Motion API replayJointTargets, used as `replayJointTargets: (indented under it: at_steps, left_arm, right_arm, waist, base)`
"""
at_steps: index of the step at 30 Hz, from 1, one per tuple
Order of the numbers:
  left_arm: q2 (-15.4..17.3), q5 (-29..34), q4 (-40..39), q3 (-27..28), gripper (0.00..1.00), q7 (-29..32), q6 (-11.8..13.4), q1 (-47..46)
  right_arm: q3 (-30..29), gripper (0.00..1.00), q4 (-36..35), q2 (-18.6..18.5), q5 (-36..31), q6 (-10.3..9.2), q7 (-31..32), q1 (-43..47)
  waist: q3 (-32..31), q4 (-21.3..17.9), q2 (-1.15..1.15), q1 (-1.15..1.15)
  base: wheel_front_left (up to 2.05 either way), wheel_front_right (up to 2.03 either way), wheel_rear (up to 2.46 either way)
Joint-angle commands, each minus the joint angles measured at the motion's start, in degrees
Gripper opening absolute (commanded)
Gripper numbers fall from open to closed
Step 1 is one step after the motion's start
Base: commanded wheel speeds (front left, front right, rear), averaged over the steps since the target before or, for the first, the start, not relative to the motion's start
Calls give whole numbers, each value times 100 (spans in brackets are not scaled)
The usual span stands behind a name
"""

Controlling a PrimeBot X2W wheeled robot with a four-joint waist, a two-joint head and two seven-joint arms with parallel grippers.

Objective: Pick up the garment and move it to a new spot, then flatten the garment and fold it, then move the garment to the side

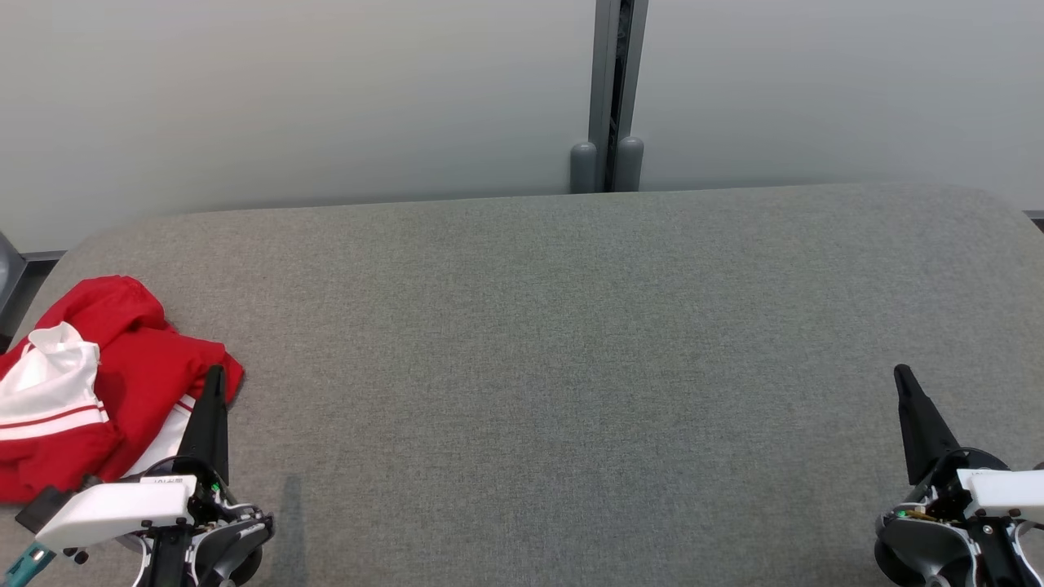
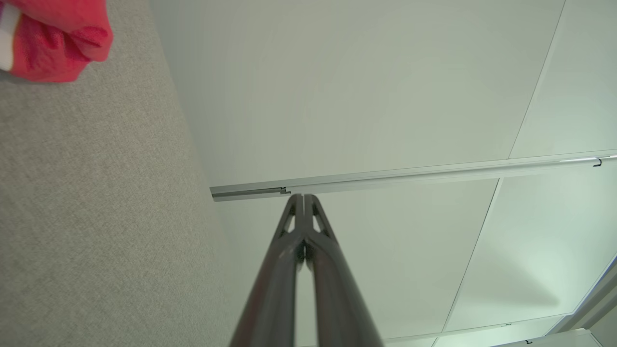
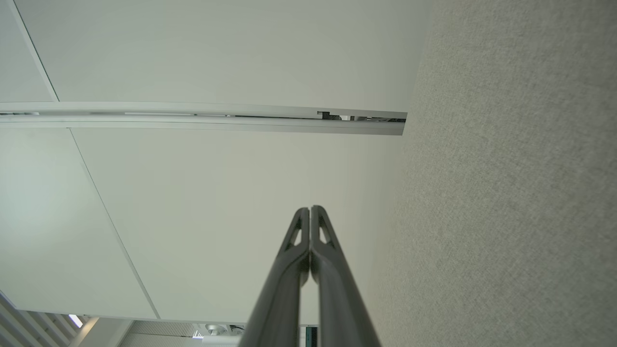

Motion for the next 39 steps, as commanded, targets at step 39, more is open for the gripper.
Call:
replayJointTargets:
  at_steps: [39]
  left_arm:
    - [32,-6,-19,19,0,15,-20,32]
  right_arm:
    - [-7,0,-18,-52,13,13,18,51]
  waist:
    - [0,0,0,0]
  base:
    - [0,0,0]
